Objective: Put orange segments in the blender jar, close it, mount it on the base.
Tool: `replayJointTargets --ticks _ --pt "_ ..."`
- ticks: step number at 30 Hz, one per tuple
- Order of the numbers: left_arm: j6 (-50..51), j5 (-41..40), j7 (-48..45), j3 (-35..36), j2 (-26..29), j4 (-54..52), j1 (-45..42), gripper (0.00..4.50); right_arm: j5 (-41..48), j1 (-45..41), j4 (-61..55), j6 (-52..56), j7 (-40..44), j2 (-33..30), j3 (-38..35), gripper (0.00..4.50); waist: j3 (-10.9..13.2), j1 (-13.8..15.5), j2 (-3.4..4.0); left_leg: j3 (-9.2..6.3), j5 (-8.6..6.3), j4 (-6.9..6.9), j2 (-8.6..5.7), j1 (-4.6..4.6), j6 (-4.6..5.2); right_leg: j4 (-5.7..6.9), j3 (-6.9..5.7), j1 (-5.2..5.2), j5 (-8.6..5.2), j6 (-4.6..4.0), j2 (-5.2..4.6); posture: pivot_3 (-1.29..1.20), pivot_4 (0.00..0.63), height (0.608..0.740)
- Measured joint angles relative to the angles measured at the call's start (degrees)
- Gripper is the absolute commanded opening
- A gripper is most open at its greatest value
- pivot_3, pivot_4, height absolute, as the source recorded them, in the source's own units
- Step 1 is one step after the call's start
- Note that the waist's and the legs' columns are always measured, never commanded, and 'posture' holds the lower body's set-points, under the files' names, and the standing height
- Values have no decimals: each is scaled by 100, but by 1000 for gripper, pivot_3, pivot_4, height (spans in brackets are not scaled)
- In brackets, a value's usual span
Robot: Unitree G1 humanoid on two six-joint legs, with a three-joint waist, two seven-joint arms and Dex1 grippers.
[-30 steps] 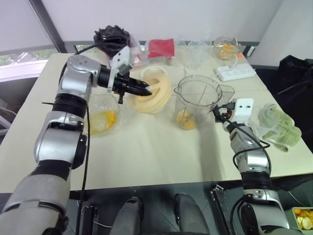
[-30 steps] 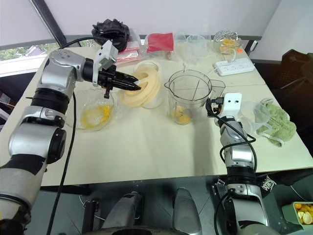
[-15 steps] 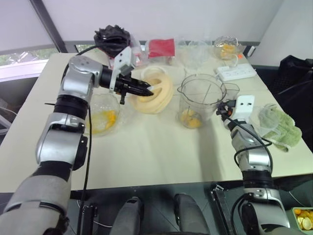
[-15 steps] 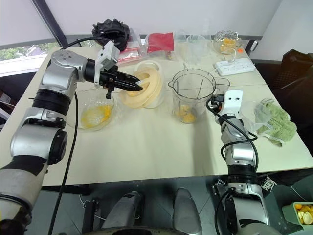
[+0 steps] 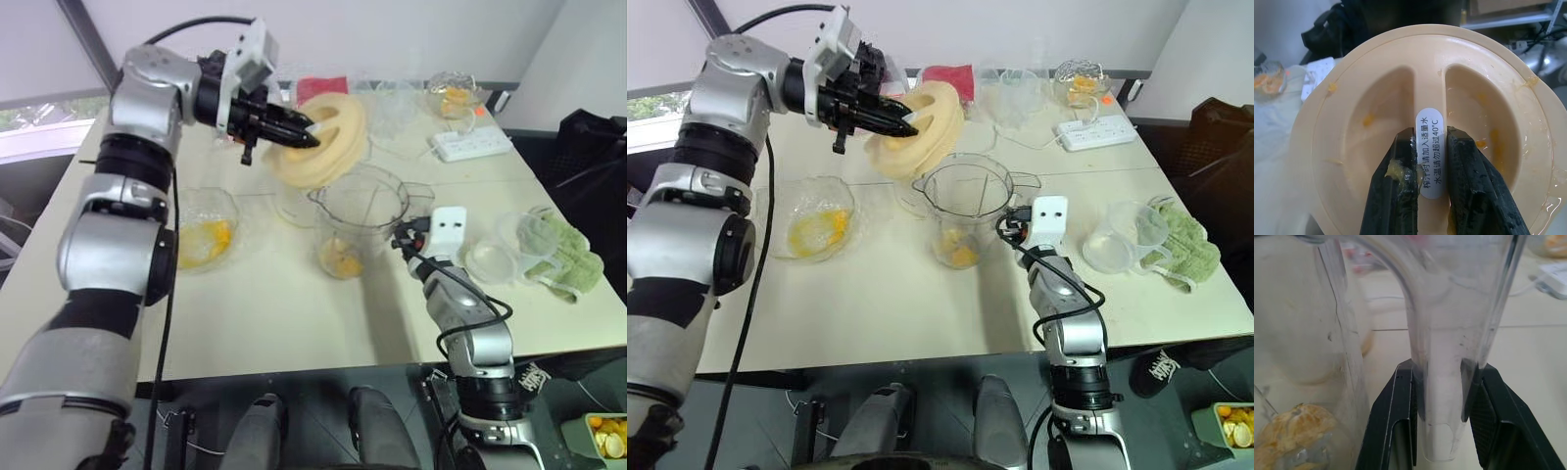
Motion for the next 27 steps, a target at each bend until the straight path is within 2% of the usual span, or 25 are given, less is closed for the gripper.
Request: replayJointTargets --ticks 8,11,19,23,27 --pt "-171 -245 -1 -550 -351 128 -59 253 -476 82 -130 8 78 -111 498 820 0 2 -1 0 0 1 0 -2 0 0 0 0 0 0 0 0 150 740" --pt "-100 -520 0 -1106 -376 -213 31 253 -531 129 -131 -74 106 -95 516 820 0 -4 -1 0 0 0 1 -1 0 0 1 0 0 0 0 0 150 740" --pt "44 -1421 0 -2714 350 -1276 350 253 -569 237 -131 -213 124 -85 466 820 0 2 0 -1 0 0 1 0 0 0 3 0 0 -1 0 0 150 740" --pt "-54 -1482 -1 -2938 403 -1288 350 253 -594 241 -130 -248 124 -89 451 820 0 28 0 -1 0 3 0 -1 0 -2 3 3 0 -1 0 0 150 740" --pt "-50 -1114 -1 -2933 134 -1139 349 253 -596 246 -110 -260 120 -83 449 820 0 18 0 0 0 3 0 -1 1 -1 3 3 -1 -1 0 0 150 740"
